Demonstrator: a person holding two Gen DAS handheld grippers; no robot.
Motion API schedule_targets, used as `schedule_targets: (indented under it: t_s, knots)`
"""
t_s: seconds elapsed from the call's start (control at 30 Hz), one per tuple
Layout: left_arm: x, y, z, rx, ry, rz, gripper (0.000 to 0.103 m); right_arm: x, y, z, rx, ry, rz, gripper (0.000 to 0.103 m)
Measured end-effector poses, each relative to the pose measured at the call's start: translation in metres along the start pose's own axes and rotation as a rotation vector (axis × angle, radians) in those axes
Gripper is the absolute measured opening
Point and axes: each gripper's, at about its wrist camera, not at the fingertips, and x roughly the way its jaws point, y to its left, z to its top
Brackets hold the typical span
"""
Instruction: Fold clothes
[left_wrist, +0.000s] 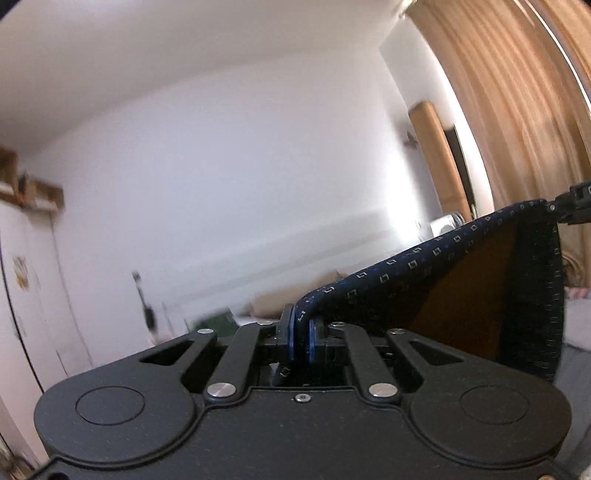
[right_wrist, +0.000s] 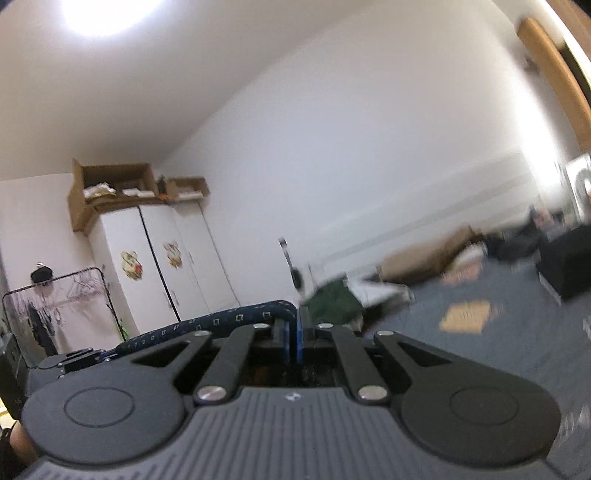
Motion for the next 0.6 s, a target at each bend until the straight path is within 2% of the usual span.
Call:
schedule_targets:
  t_s: [0.1,0.4,0.5,0.6]
  knots:
    - [-0.020,0.004,0.036,0.016,-0.062,0.043,0.007,-0.011,0.023,0.034,-0.058,-0.044,0.003,0.003]
    - [-0.076,-0.012,0.143,0.097,-0.263,0.094,0.007,-0.062,0.088,0.128,-0.247,-0.220,-0.002,0.003]
    - [-0.063,-0.021,0.158,0.100,-0.276,0.094,0.007,-0.066,0.100,0.153,-0.309,-0.251,-0.020,0.003]
    - [-0.045,-0.030,0.169,0.097,-0.276,0.087,0.007,-0.050,0.093,0.165,-0.331,-0.234,-0.051,0.003]
